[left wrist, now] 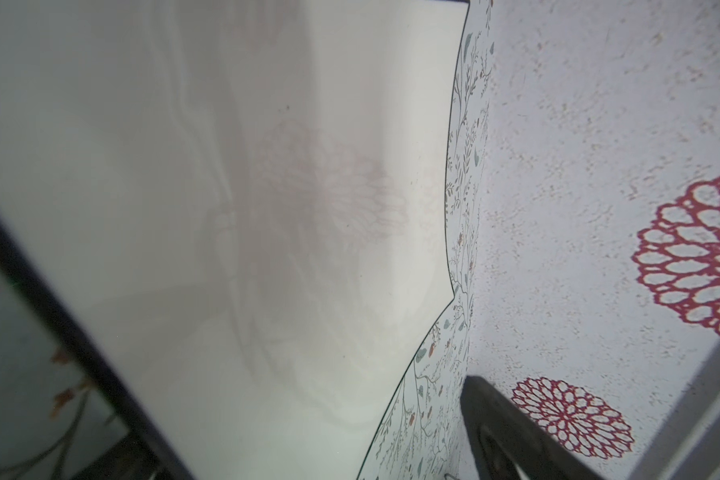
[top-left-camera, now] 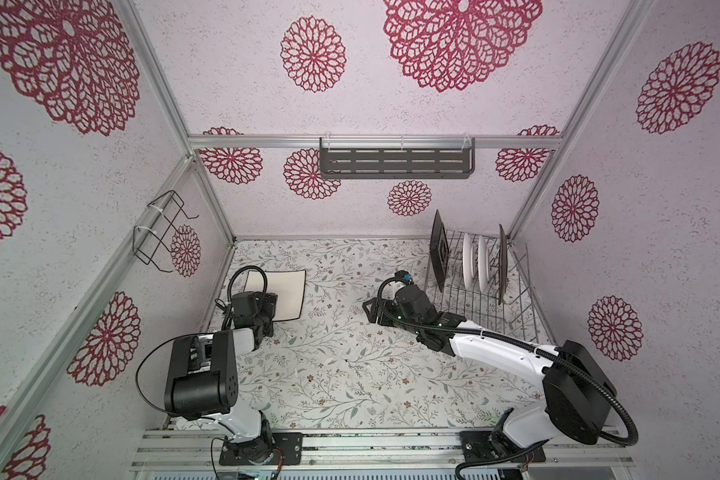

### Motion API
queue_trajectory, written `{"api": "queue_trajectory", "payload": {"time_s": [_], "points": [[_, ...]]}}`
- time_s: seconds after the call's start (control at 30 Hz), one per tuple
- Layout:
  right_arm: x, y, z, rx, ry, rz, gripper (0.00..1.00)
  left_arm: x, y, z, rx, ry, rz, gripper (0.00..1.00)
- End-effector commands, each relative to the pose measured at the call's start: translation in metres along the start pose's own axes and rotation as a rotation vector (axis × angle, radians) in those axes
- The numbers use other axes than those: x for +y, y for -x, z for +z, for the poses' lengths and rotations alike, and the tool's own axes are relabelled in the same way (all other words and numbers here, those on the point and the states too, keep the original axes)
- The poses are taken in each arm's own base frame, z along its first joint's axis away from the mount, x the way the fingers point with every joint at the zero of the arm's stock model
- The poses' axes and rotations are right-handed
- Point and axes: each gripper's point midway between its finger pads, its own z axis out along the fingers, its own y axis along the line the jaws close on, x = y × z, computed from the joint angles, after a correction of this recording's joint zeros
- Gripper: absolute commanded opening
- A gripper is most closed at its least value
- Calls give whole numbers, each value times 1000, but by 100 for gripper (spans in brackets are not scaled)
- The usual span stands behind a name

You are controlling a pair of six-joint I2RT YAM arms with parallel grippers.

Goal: Unload the plates from the dish rack

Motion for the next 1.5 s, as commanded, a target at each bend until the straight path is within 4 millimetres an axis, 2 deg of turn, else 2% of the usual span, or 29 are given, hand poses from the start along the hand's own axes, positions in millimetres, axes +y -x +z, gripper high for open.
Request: {"api": "queue_trajectory", "payload": {"time_s": [0.0, 0.43, 0.73, 1.03, 1.13, 1.2, 1.3, 1.47], "points": [[3, 21, -17, -81, 7, -1, 82, 12, 0, -5, -14, 46, 17, 97], [3, 25, -28, -91, -8, -4, 82, 21, -5, -11, -2, 52, 11, 97], [1, 28, -36, -105, -36, -9, 81, 40, -11, -16, 5, 91, 12, 97], [2, 26, -37, -105, -25, -18, 82, 61, -23, -33, -5, 121, 34, 97], [4, 25, -39, -102, -11, -17, 82, 62, -25, -41, -13, 119, 61, 97], [4, 23, -40, -97, -6, -19, 82, 61, -25, -49, -24, 121, 75, 97], [1, 21, -45, -93, -15, -34, 82, 49, -22, -64, -52, 109, 118, 97], [-18, 34, -64, -138, -120, -82, 84, 22, -22, -89, -65, 55, 174, 97]]}}
